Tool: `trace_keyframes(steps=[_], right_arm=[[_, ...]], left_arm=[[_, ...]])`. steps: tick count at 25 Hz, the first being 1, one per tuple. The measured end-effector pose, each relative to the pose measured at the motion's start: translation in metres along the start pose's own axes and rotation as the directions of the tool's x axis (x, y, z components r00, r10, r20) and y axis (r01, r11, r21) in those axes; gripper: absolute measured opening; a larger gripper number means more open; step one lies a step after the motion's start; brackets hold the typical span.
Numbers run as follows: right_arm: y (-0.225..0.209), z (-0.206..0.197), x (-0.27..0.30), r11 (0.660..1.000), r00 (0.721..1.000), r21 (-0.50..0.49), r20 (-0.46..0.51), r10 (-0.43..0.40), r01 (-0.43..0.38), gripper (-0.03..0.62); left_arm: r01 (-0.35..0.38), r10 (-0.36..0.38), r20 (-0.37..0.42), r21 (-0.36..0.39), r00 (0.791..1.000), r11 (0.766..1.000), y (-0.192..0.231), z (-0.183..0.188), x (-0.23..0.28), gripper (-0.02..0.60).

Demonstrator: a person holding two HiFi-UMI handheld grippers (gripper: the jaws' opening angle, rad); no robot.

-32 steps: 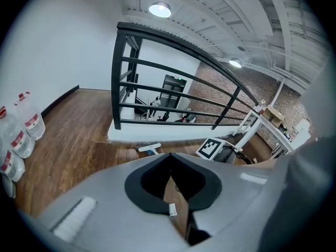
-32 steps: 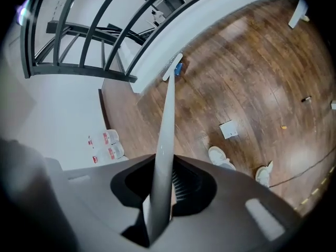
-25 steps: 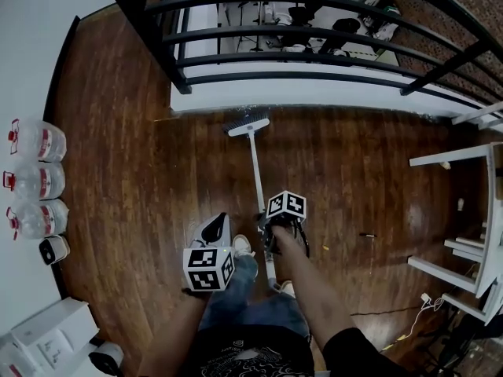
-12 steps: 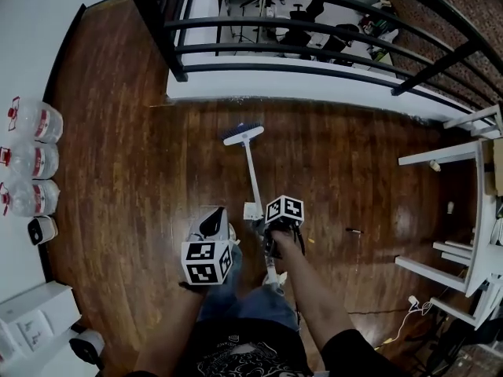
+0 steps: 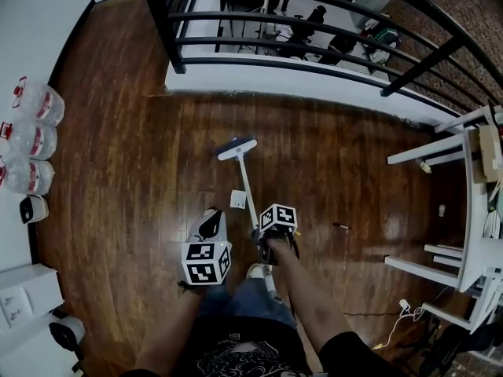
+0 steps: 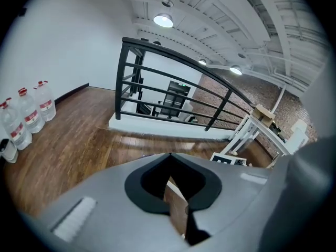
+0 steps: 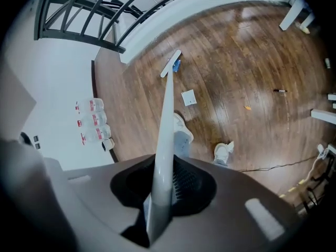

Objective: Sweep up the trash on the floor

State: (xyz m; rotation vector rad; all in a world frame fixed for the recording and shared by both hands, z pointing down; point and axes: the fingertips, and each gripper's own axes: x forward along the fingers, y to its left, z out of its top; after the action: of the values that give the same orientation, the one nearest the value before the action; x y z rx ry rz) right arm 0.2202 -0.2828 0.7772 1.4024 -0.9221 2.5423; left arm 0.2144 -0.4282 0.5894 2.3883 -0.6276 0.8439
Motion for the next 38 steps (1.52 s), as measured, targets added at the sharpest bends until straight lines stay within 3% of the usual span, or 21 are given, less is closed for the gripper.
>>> trace_keyframes(steps=[13, 22, 38], right_arm=[[-0.094, -0.099, -0.012, 0.996, 0.996, -0.064, -0.062, -0.064, 0.060, 0.063], [-0.134, -0.156, -0.011, 0.993, 0.989, -0.069, -0.104, -0.105, 0.098, 0.063], [-0.161, -0.238, 0.009, 0.989, 0.985, -0.066, -0.106, -0.137, 0.131, 0.061]], left_arm=[[-0.071, 0.072, 0.027, -0.051, 0.997, 0.996, -0.058, -0.086, -0.070, 0.005], [-0.111, 0.111, -0.002, -0.093, 0.994, 0.990, -0.066, -0.129, -0.112, 0.005], [-0.051, 0.053, 0.019, -0.107, 0.998, 0.993, -0.070, -0.180, -0.153, 0.005]])
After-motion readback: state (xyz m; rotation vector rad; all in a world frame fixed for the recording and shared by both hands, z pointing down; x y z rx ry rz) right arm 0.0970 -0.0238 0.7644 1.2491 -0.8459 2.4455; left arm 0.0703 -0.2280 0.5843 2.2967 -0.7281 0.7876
